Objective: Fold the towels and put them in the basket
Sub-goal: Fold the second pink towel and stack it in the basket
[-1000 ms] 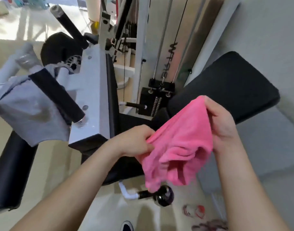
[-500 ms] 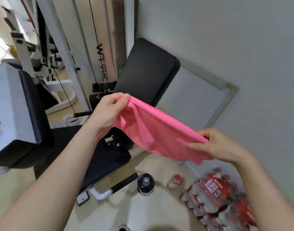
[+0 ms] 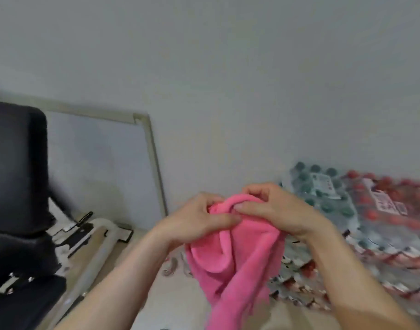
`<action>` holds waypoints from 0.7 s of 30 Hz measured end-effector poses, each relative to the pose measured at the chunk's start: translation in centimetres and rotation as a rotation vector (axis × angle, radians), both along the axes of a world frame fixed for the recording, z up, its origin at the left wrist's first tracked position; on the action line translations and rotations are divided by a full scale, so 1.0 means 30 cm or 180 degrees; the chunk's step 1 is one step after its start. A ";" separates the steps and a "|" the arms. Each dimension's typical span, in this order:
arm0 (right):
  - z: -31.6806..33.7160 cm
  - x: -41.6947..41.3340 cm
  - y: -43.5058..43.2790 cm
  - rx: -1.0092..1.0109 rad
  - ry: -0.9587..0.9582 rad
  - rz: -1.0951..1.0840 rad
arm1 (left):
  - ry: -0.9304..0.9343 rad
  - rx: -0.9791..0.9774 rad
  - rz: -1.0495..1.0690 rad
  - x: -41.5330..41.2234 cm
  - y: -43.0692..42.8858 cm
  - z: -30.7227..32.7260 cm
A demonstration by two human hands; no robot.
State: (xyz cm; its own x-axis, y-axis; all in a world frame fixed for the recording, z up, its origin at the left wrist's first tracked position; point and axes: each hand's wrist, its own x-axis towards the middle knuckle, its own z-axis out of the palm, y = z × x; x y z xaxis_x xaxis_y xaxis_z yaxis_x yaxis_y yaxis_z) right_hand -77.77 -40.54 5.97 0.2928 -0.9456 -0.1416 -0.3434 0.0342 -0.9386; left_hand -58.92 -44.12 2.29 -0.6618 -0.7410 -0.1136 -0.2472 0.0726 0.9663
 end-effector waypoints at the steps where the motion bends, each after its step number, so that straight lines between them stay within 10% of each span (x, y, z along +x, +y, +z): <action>1: -0.005 -0.094 0.032 -0.0045 0.0077 -0.0122 | 0.0132 0.0013 0.0075 -0.060 -0.006 0.019; 6: -0.009 -0.484 0.206 0.0387 0.0915 -0.0666 | 0.0594 0.0145 -0.0134 -0.333 -0.075 0.109; 14: -0.018 -0.970 0.327 0.1005 0.3090 -0.1454 | -0.0771 0.0268 -0.1782 -0.744 -0.245 0.119; 21: 0.039 -1.346 0.185 0.0525 0.3010 -0.2505 | -0.1774 -0.1809 -0.0709 -1.085 -0.504 -0.013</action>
State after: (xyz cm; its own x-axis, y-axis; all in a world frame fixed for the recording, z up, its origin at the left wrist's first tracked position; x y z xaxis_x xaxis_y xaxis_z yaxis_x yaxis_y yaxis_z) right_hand -118.14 -35.01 7.13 -0.6277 -0.7688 -0.1219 -0.7155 0.6315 -0.2987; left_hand -91.47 -59.24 1.90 -0.7575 -0.6424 -0.1161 -0.6013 0.6173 0.5073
